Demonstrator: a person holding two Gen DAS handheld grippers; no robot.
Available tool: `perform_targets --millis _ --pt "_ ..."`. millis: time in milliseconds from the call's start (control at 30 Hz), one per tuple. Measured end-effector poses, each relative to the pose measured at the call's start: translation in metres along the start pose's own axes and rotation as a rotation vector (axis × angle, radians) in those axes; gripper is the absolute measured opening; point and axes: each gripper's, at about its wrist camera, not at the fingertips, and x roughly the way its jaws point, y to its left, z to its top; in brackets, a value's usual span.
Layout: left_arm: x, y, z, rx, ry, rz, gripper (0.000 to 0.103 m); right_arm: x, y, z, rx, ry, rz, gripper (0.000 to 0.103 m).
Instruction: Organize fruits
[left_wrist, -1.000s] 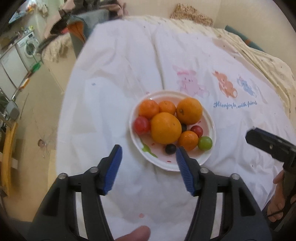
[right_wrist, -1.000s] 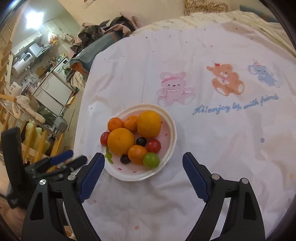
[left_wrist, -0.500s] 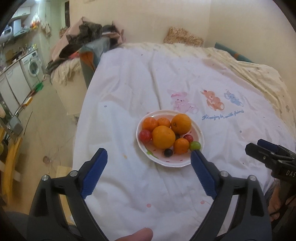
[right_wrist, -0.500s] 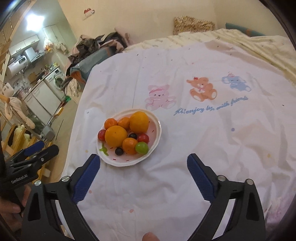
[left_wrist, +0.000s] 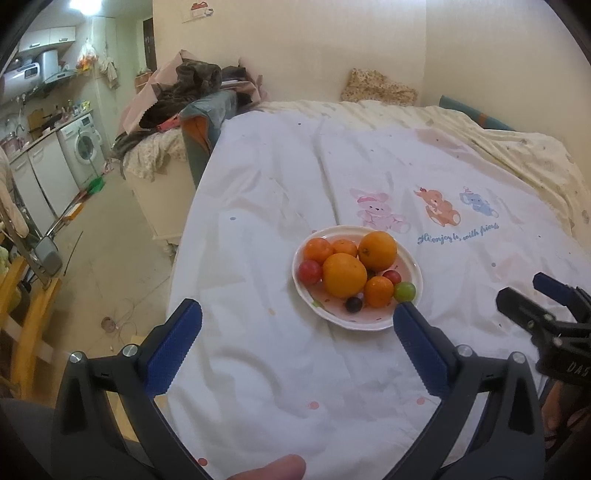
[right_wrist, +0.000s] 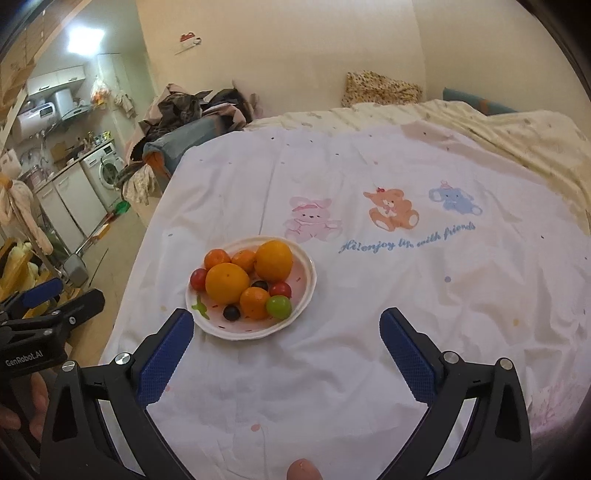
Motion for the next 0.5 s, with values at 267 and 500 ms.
perform_targets --millis 267,500 --pt "-0.0015 -0.0017 -0.0046 0.004 0.009 -0.005 0.102 0.0054 0.0046 -0.0025 -0.006 0.019 0.002 0.103" --pt "-0.0014 0.0002 -0.0054 -0.006 0.009 -0.002 0.102 0.0052 0.0051 -0.0017 -0.006 0.016 0.003 0.103"
